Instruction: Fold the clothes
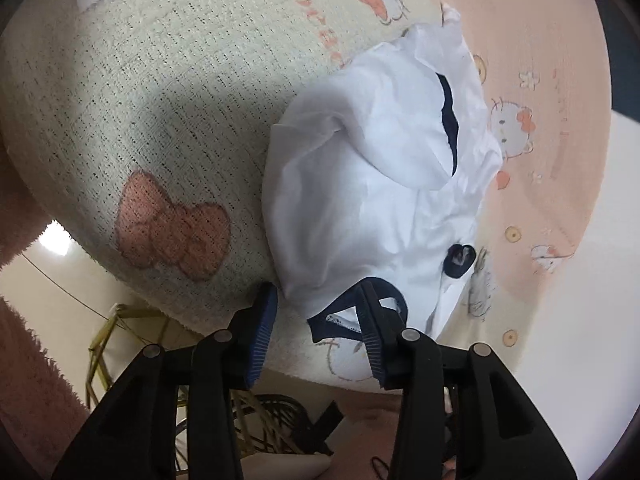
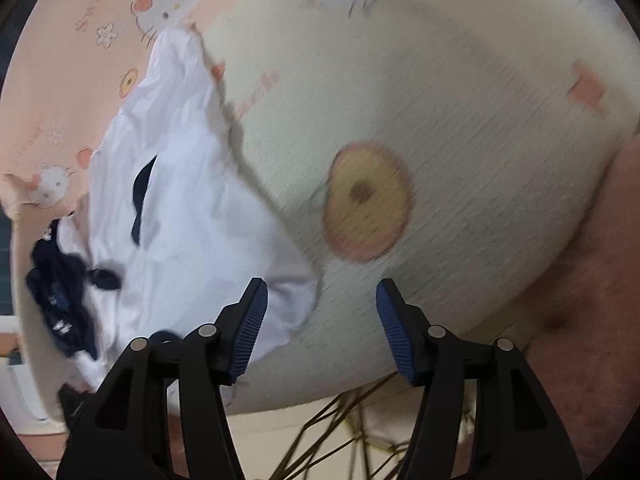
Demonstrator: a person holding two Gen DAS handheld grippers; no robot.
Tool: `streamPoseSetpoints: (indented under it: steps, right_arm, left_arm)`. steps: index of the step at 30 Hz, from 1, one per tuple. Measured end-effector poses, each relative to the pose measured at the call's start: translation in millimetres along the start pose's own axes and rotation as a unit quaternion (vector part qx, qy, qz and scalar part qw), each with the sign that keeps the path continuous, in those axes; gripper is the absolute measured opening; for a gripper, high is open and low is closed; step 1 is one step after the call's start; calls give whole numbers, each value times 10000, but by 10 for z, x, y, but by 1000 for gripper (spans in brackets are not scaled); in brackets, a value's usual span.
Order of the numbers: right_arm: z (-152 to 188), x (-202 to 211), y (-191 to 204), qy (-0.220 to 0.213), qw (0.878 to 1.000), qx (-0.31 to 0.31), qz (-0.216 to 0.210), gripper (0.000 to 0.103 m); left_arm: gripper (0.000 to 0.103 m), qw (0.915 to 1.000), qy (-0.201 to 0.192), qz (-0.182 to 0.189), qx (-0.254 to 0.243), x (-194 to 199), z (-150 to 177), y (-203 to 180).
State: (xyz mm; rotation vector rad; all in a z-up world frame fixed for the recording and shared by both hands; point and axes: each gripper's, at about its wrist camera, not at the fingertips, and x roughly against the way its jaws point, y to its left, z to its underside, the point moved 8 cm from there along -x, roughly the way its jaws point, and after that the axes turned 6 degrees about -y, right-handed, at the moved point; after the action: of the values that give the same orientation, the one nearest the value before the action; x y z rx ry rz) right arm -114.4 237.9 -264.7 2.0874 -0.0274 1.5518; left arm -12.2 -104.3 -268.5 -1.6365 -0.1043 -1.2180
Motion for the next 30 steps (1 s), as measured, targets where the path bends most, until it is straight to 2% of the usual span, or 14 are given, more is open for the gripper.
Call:
streamPoseSetpoints:
  steps: [4, 9, 10, 12, 14, 17, 19, 20, 23, 25, 26, 27, 28, 30]
  right_arm:
    - [28, -113, 274, -95, 9985, 538, 0, 63]
    - [-19, -134, 291, -223, 9946, 992, 222, 59]
    - [-24, -162, 300, -242, 9938, 1071, 196, 56]
    - [-8, -167, 358, -148, 9922, 1234, -16, 29]
    - [45, -147, 438, 62, 9901, 1315, -490, 24]
    - [7, -137, 427, -134, 9874, 1575, -112, 26]
    - [-26, -169, 368, -140, 9890, 1475, 50, 41]
    - [-30, -181, 355, -147, 9897, 1422, 19, 44]
    - [1, -210, 417, -144, 9880, 1535, -125, 68]
    - [57, -247, 490, -163, 9809, 1935, 47, 69]
    - [79, -260, 519, -175, 9769, 2125, 153, 60]
    - [91, -258, 543, -184, 9743, 2240, 175, 36]
    - [100, -247, 560, -149, 9748, 2225, 49, 26]
    - [153, -253, 594, 110, 9771, 2081, -438, 18]
  left_arm:
    - [43, 9994, -337, -35, -30, 48, -86, -27]
    - [43, 9990, -411, 97, 112, 13, -183, -12]
    - [43, 9988, -468, 127, 50, 10, -208, -50]
    - [43, 9977, -637, 243, -60, 32, -248, -144]
    - [43, 9964, -702, 427, -201, 39, -249, -256]
    - [43, 9968, -683, 40, -409, -32, -196, -209]
    - [43, 9974, -669, 58, -246, -67, -200, -146]
    - [43, 9974, -686, 103, -175, -63, -228, -143]
    - [44, 9968, -767, 181, -165, -96, -292, -180]
    - [48, 9960, -802, 148, -363, -135, -304, -250]
    - [48, 9954, -806, 122, -496, -152, -305, -292]
    - [47, 9947, -795, 89, -653, -162, -301, -333]
    - [45, 9938, -788, 65, -780, -167, -299, -365]
    - [17, 9939, -688, 102, -858, -191, -287, -393]
